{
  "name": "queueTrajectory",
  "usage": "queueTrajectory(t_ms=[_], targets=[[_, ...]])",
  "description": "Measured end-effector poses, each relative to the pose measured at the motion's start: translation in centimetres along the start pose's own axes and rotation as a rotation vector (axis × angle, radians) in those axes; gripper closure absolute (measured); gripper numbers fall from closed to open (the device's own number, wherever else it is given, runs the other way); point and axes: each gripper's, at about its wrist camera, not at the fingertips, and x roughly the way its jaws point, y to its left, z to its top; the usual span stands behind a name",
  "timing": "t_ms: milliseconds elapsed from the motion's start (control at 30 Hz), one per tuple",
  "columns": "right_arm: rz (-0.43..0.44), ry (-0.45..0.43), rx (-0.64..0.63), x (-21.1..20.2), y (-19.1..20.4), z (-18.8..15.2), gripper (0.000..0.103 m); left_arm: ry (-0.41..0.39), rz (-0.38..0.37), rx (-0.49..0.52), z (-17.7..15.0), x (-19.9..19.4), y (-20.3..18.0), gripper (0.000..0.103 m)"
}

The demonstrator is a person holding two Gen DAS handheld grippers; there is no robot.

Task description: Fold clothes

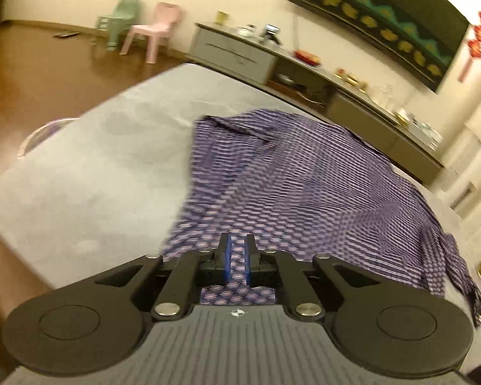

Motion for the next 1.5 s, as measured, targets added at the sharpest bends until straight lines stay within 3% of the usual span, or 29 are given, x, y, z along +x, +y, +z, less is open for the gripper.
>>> queueTrajectory(t_ms=[67,167,233,267,300,367,467,500,567,600,667,700,767,867,933,1000,1067,1167,1367,1433,1500], targets=[[0.02,-0.003,0.039,2.8,-0.1,2.3,0.041,-0.001,-0.03,0.037,0.2,0.6,-1.8,0.088],[0.017,0.004,0.052,7.6,-0.1,5.4,0.042,-0.025,-0.045,0.108,0.7,1.9,-4.7,0.068],[-0.008,0.04,0.033,10.5,-0.6,6.3,0.058,-0.041,-0.026,0.154,1.4,2.9,-5.8,0.065],[-0.02,0.072,0.021,11.7,-1.0,6.5,0.083,-0.045,-0.019,0.177,1.7,3.4,-6.3,0.065],[-0.031,0.104,0.009,13.0,-1.3,6.6,0.1,-0.046,-0.013,0.191,2.1,3.9,-6.6,0.065],[-0.105,0.114,-0.023,12.7,-2.6,6.3,0.102,-0.049,-0.003,0.22,3.2,4.7,-6.8,0.065],[-0.223,0.12,-0.073,11.7,-4.5,5.7,0.097,-0.078,0.06,0.245,5.4,5.8,-5.7,0.046],[-0.242,0.117,-0.083,11.2,-5.1,5.7,0.088,-0.085,0.093,0.249,6.3,6.6,-5.1,0.039],[-0.204,0.052,-0.031,9.6,-6.8,5.8,0.078,-0.057,0.156,0.248,8.4,9.6,-3.3,0.033],[-0.173,0.007,0.022,8.7,-7.8,6.1,0.065,-0.031,0.181,0.244,9.2,11.2,-2.5,0.032],[-0.207,-0.058,0.092,7.9,-9.4,6.8,0.049,0.025,0.229,0.245,10.1,14.5,-1.0,0.032],[-0.23,-0.089,0.125,7.5,-10.2,7.1,0.046,0.053,0.254,0.247,10.5,16.1,-0.2,0.032],[-0.282,-0.102,0.164,7.8,-11.8,7.6,0.046,0.109,0.292,0.252,11.3,19.3,1.0,0.032],[-0.348,-0.019,0.15,10.6,-14.2,8.3,0.046,0.163,0.275,0.246,11.3,22.3,1.9,0.032],[-0.392,-0.004,0.108,11.6,-14.9,9.6,0.048,0.153,0.244,0.261,11.1,23.2,1.8,0.035],[-0.428,-0.004,0.071,12.4,-15.7,11.1,0.051,0.124,0.233,0.29,11.4,23.8,1.4,0.065],[-0.469,-0.008,0.044,13.2,-16.7,12.7,0.053,0.106,0.272,0.316,12.1,24.6,1.1,0.076],[-0.588,-0.039,0.017,14.7,-18.5,14.8,0.055,0.082,0.414,0.331,13.7,26.3,2.1,0.076],[-0.715,-0.107,0.04,13.9,-18.7,15.3,0.049,0.068,0.559,0.3,15.6,25.3,1.9,0.073],[-0.677,-0.146,0.048,11.8,-17.1,14.9,0.049,0.02,0.545,0.277,15.4,22.9,1.3,0.069],[-0.577,-0.191,0.039,8.8,-14.7,14.1,0.048,-0.013,0.473,0.245,14.6,20.1,0.7,0.052]])
